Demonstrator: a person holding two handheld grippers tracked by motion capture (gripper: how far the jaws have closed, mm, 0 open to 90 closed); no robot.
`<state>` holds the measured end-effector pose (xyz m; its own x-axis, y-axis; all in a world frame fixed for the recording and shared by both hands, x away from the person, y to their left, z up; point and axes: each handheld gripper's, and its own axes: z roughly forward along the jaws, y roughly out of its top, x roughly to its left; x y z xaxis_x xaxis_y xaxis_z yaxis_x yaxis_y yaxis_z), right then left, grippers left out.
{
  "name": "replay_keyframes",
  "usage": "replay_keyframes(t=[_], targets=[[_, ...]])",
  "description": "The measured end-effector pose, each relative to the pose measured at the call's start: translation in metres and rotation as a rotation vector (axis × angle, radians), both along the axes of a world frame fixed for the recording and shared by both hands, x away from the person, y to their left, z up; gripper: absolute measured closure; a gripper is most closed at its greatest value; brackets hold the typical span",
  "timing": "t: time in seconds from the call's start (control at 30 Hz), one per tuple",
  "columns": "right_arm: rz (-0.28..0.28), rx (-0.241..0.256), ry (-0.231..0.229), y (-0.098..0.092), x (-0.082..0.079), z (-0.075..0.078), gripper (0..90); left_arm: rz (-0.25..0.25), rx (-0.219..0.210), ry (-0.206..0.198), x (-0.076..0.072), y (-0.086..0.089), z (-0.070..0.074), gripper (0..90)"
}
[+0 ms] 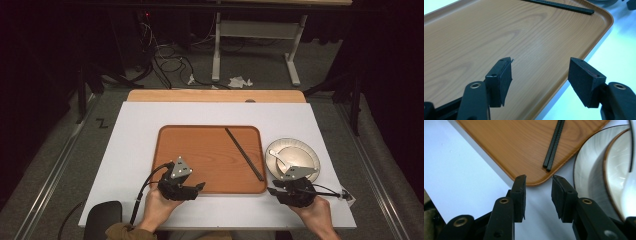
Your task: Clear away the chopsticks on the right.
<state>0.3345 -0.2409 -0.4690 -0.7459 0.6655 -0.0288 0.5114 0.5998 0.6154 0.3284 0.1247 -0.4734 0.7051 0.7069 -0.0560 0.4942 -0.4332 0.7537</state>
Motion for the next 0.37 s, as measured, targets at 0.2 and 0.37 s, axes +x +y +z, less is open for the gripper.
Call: replay_keyframes(t=[0.2, 0.37], targets=[[0.001, -0.007, -0.008, 0.0012, 0.0005, -0.002, 65.6, 0.001, -0.003, 0.001, 0.0001, 0.0003, 0.0001, 35.6], [0.001, -0.014, -0.005, 0.002, 0.0009, -0.003, 65.4, 0.002, -0.004, 0.001, 0.0006, 0.0008, 0.0003, 35.6]])
